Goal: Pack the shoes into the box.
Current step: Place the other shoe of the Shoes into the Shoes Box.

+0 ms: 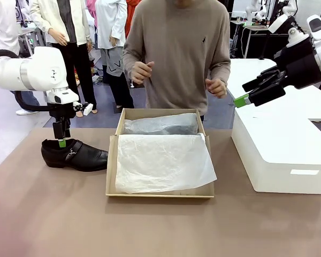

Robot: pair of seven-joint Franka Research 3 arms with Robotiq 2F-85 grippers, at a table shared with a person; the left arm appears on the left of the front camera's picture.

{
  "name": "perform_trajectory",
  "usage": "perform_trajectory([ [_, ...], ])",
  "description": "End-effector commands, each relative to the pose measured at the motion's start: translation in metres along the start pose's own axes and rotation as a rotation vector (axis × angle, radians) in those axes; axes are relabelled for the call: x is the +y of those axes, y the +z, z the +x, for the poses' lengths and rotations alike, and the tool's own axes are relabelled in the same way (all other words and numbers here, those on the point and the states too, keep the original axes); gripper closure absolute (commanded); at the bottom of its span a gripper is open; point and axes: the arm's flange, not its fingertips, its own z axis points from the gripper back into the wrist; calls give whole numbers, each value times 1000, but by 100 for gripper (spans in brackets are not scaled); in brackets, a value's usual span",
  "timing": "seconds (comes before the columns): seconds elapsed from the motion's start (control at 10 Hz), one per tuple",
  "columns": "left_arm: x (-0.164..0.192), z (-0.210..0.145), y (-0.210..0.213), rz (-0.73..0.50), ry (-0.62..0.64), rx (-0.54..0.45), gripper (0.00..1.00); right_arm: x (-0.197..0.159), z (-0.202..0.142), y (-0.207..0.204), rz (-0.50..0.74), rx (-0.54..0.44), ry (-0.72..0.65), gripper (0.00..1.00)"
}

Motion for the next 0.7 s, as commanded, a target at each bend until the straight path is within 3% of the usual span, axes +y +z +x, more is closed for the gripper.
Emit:
perform_trajectory([
  [0.0,7,0,-7,3,21,5,0,-2,0,-1,11,-14,9,0],
  [0.5,14,-1,-22,-9,4,23,0,-2,0,-1,11,-14,9,0],
  [0.6,13,0,-23,-6,-12,31,9,-2,0,-1,11,-14,9,0],
])
